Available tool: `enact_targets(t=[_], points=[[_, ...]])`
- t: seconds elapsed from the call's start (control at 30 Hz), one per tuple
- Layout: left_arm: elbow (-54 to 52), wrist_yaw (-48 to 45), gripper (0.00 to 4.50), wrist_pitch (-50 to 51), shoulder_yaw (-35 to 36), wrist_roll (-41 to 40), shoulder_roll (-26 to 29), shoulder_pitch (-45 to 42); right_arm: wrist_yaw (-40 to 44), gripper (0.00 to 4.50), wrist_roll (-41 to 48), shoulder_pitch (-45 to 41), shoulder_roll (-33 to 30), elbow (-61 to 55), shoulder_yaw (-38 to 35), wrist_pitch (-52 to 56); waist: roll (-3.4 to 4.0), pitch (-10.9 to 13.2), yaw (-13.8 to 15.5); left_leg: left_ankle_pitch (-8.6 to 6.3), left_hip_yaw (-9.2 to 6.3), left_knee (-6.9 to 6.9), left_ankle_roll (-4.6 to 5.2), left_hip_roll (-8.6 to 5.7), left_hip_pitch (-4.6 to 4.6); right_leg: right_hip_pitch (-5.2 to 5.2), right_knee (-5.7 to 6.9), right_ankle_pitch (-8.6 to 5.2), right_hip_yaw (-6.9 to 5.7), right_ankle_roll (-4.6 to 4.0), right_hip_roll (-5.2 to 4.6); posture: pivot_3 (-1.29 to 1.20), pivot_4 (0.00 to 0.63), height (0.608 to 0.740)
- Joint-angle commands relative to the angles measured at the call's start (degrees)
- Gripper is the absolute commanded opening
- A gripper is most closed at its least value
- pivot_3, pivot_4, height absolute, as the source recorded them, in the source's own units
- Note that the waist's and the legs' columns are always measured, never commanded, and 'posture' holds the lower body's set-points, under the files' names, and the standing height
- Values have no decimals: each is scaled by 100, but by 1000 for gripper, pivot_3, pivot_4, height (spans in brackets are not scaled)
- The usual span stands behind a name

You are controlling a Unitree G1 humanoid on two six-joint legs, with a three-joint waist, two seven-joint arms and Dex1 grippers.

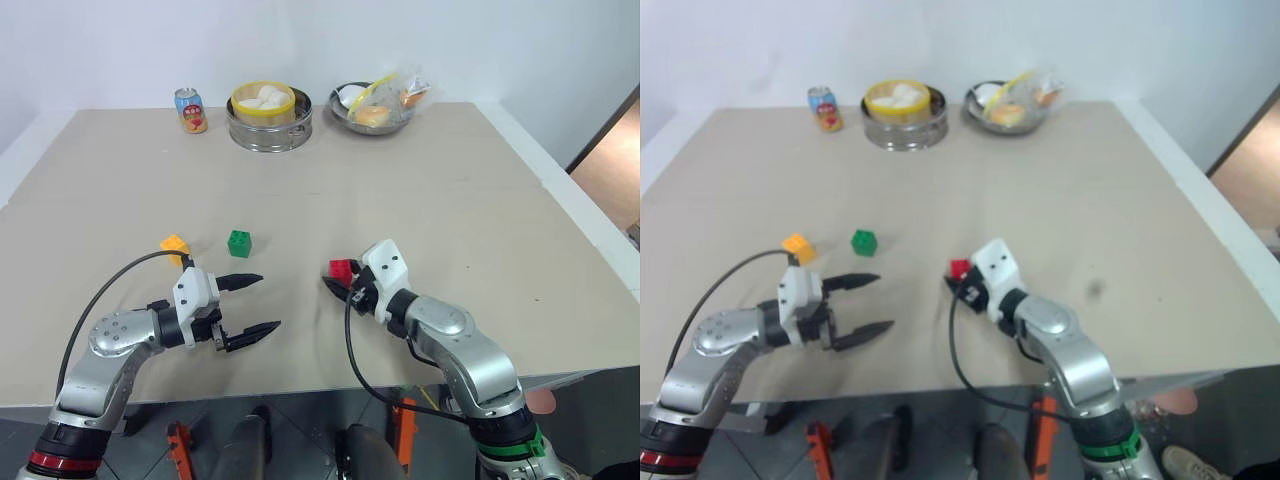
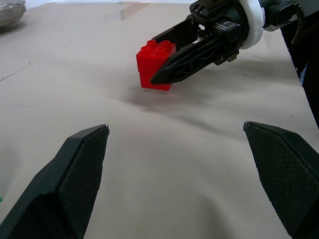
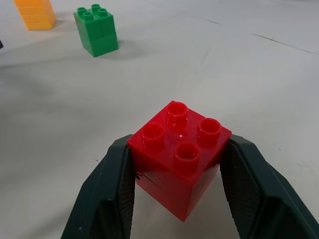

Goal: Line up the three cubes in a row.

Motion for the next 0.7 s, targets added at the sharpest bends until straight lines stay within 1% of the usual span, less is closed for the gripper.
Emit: enact_targets(t=[0.03,0.27,0.53,0.6,0.7], points=[[-245,95,4500,-38,110,-14,39,18,-31,1866,26,182,-79,-225,-210,-64,0,0,0,0,0,0,0,1,0,1,0,0,-2,0,0,0,150,740],[-229,96,4500,-30,55,-18,48,-58,-121,1866,36,319,-49,-254,-306,-113,0,0,-1,-1,14,1,-2,25,0,0,-3,6,-32,-11,-8,0,150,740],[-202,-18,4500,76,-29,-85,42,-231,-211,1866,-36,313,4,-15,-308,-264,0,0,-1,-2,18,1,-3,33,0,2,-9,8,-53,-14,-14,0,150,740],[-205,-31,4500,102,-32,-83,38,-251,-204,2911,-29,316,-1,15,-330,-270,0,0,-1,-2,19,0,-3,33,0,2,-14,8,-55,-14,-10,0,150,740],[-199,-47,4500,126,-30,-64,26,-277,-151,4034,-44,341,-75,23,-335,-312,0,0,-1,-2,19,0,-3,34,-2,4,-21,8,-59,-13,-4,0,150,740]])
